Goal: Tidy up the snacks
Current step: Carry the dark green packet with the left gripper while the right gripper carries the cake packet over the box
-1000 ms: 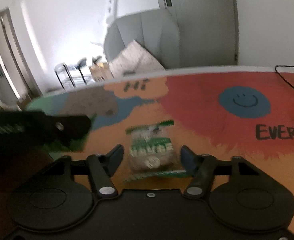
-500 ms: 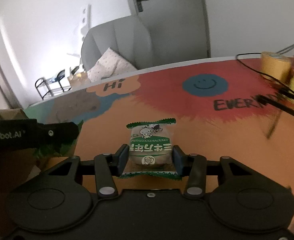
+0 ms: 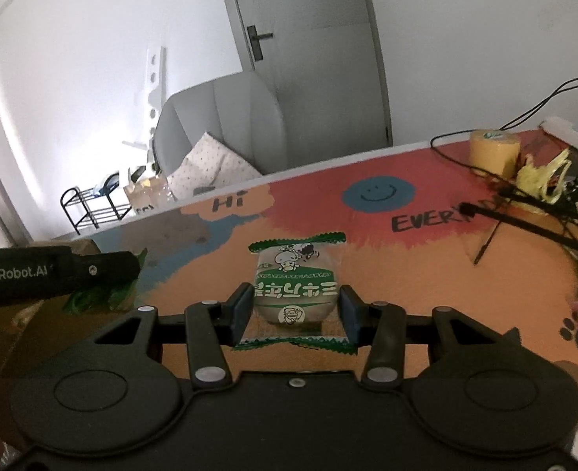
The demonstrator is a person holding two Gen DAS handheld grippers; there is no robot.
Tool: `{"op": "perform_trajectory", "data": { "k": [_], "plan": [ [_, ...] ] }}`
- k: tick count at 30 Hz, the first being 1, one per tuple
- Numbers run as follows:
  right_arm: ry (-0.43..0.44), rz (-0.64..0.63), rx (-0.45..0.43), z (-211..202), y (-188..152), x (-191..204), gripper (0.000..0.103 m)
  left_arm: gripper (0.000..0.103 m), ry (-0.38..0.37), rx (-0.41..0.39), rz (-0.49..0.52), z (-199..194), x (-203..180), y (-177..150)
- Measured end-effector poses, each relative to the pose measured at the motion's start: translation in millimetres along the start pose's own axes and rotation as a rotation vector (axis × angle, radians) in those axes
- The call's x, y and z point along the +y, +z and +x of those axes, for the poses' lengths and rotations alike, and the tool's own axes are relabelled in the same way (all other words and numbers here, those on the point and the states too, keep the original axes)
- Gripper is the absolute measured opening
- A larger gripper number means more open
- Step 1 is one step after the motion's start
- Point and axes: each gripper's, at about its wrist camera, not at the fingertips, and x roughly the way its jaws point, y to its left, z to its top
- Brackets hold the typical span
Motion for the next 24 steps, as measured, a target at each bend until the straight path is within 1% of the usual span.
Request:
{"op": "perform_trajectory", "data": {
  "k": [13,20,24],
  "plan": [
    [-0.021,0.021,-0.102,-41.0,9.2,19.3,0.045,0.037,-0.058,-0.034,0.035,-41.4,10.5,6.7],
    [0.006,0.017,-0.141,-54.2,13.5,35.8,0.045,0.037,-0.069,-0.059,0.035,-61.0,25.7,12.1],
    [0.027,-0.003,-0.155,-59.7,15.9,49.2,0.045,0.037,-0.063,-0.063,0.042,-70.5,36.2,14.8]
  ]
}}
